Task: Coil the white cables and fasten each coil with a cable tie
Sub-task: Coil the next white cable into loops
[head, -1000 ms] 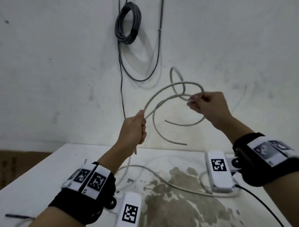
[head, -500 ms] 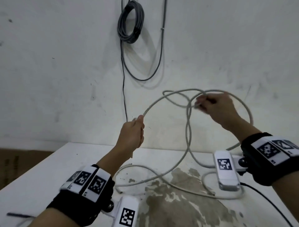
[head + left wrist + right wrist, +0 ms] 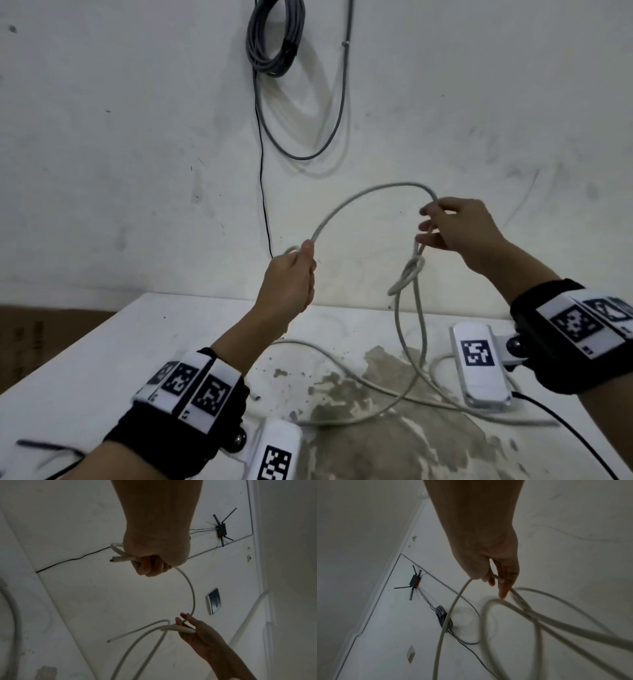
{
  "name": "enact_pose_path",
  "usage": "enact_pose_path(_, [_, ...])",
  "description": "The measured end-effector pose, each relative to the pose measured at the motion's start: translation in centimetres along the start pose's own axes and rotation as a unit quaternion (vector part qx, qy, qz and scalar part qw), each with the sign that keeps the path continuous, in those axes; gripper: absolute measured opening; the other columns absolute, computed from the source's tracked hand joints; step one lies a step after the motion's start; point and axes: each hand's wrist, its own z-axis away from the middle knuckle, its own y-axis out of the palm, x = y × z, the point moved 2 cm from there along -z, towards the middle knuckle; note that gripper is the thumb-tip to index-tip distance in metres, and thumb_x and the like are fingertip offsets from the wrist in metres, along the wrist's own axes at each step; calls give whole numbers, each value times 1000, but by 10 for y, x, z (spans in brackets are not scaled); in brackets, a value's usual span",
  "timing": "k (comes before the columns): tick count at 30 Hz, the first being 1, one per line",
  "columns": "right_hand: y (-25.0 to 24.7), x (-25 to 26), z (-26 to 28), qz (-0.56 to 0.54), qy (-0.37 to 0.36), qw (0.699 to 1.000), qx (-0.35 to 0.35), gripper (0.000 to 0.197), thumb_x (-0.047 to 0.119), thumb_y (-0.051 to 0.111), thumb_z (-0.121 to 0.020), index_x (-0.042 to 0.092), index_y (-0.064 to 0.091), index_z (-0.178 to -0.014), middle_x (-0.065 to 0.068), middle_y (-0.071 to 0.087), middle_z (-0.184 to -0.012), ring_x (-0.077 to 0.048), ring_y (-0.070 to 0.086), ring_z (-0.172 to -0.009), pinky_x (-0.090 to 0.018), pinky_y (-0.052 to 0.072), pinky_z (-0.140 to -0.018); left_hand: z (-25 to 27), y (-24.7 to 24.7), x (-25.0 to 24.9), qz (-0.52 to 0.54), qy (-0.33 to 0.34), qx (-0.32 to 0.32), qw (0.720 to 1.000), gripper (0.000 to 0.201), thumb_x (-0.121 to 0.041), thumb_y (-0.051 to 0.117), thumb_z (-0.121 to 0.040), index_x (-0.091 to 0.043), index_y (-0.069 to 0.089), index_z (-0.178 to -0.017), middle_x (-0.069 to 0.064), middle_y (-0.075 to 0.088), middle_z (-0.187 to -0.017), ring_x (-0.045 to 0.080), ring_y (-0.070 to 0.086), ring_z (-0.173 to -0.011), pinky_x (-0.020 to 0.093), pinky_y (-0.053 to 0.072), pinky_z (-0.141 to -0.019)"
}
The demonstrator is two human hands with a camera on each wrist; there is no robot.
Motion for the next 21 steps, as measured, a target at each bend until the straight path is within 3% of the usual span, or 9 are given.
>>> enact_pose_path(2, [3,5,7,34,-14,990,134,20,8,49,-96,-1,63,-86,-19,61,-82,-32,65,-68,-30,60,-71,-2,-2,0,18,-4,-27,999,44,-35,35,-100,-15,33,-60,-12,27,-36,6,22,-29,15,19,-33])
enact_pose_path(4, [-3,7,8,109,-73,986,105,19,6,50,-95,0,64,-84,-17,64,-83,-31,67,-70,-33,58,-79,-5,-9,2,7,-8,-55,998,44,-35,37,-99,-14,36,-61,-9,30,-37,7,24,-29,15,21,-33])
enact_pose_path(6, [-11,9,6,179,-121,976,28,18,8,52,-93,5,66,-82,-12,68,-84,-19,70,-66,-25,56,-76,-7,-15,5,-5,-14,-65,998,42,-35,40,-99,-14,39,-63,-5,32,-42,8,26,-30,15,22,-34])
enact_pose_path(8, [-10,8,9,173,-119,975,68,17,6,53,-93,3,67,-82,-14,70,-86,-9,70,-60,-18,56,-70,-5,-17,6,-6,-14,-66,998,40,-35,40,-99,-13,41,-65,-3,32,-46,7,26,-30,16,22,-34])
enact_pose_path(11, [-14,7,6,114,-154,981,-25,17,4,52,-93,5,66,-83,-15,67,-82,-10,68,-56,-12,54,-64,-1,-10,6,-25,-10,-32,999,42,-34,41,-99,-13,42,-63,-6,33,-42,6,27,-30,15,23,-33])
enact_pose_path(14, [-2,11,14,111,-108,984,86,18,7,51,-94,1,66,-85,-19,67,-79,-14,68,-54,-24,59,-68,0,-3,7,-10,-15,-28,999,41,-35,36,-100,-14,39,-64,-12,30,-37,6,25,-31,17,23,-33])
enact_pose_path(17, [1,22,20,39,-132,990,8,15,8,54,-93,5,66,-85,-18,63,-71,-12,62,-45,-24,58,-56,0,0,11,-28,-11,-14,999,39,-38,38,-99,-13,45,-69,-12,32,-35,5,27,-30,17,24,-35])
enact_pose_path(19, [7,28,26,8,-116,992,39,14,8,58,-90,7,68,-80,-13,65,-62,-18,63,-46,-33,59,-57,2,2,12,-31,-15,12,999,38,-42,43,-96,-9,53,-81,-11,31,-35,5,26,-31,17,23,-35])
enact_pose_path(21, [16,35,34,-5,-108,992,69,14,10,61,-89,7,68,-77,-7,66,-53,-24,64,-50,-36,59,-57,5,4,12,-23,-17,44,999,51,-53,57,-82,-3,58,-93,-12,27,-39,7,22,-34,18,21,-36])
